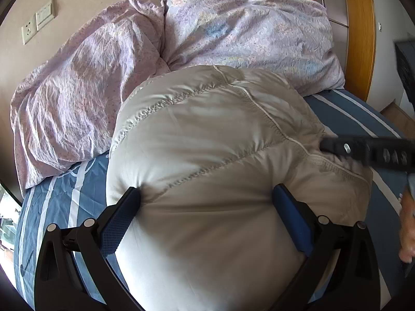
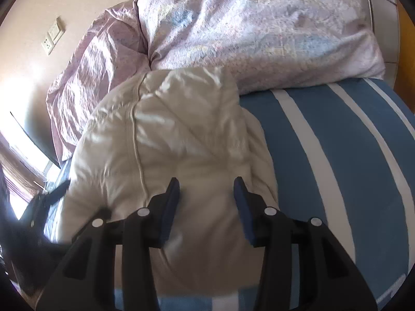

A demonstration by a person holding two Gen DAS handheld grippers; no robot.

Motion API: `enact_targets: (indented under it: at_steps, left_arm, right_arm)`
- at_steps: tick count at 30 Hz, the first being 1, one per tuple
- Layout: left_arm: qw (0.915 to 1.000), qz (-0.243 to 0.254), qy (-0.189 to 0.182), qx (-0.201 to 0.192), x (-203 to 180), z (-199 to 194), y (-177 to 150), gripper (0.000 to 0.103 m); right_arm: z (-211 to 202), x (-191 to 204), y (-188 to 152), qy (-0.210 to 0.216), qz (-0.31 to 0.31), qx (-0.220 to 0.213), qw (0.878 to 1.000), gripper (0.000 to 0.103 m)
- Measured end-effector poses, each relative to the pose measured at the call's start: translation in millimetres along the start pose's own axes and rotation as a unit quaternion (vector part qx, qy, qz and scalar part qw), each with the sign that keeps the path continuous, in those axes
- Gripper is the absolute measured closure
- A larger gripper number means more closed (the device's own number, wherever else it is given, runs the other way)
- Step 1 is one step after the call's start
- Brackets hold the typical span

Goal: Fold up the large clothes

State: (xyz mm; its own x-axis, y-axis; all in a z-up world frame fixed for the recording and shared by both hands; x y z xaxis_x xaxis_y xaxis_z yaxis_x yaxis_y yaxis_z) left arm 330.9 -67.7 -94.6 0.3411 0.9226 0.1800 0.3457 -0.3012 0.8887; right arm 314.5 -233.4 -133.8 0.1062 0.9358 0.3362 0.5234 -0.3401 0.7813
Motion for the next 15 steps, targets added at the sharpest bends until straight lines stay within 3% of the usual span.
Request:
enact_targets:
  at_steps: [7, 15]
  left_arm:
    - [0.9999, 0.004, 0.008, -0.009, -2, -2, 3, 0.001]
    - [0.9979, -0.060, 0.015, -0.018, 21, -41, 3, 0.001]
  right_arm:
    - [27, -11, -17, 0.011, 0.017, 0.017, 1.000, 0.054]
    - [25, -19, -24, 0.016, 0.045, 0.015, 0.999, 0.053]
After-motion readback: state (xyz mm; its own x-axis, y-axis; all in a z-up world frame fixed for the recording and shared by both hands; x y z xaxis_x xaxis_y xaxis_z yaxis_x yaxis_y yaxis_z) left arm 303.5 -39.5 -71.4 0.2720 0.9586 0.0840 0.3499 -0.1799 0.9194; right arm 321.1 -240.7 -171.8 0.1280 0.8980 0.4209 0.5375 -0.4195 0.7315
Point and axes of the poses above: each gripper's, at about its wrist camera, not at the fingertips, and z roughly the way its jaws point, x to its left, y to its top, the point moved 7 cm from there along z, roughly the way its jaws point, and after that the axes turned 15 degrees about -x, right-handed, at the moved point
